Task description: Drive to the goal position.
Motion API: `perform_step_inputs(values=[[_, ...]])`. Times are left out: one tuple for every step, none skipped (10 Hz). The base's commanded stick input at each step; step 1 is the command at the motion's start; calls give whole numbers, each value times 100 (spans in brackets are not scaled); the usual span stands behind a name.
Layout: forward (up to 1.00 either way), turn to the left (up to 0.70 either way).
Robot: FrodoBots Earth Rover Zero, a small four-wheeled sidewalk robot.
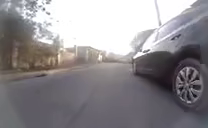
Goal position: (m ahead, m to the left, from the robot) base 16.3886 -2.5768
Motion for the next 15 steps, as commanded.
perform_step_inputs(values=[[100,1],[100,1],[100,1],[100,1],[100,1],[100,1],[100,1],[100,1],[100,1],[100,1],[100,1],[100,1],[100,1],[100,1],[100,1]])
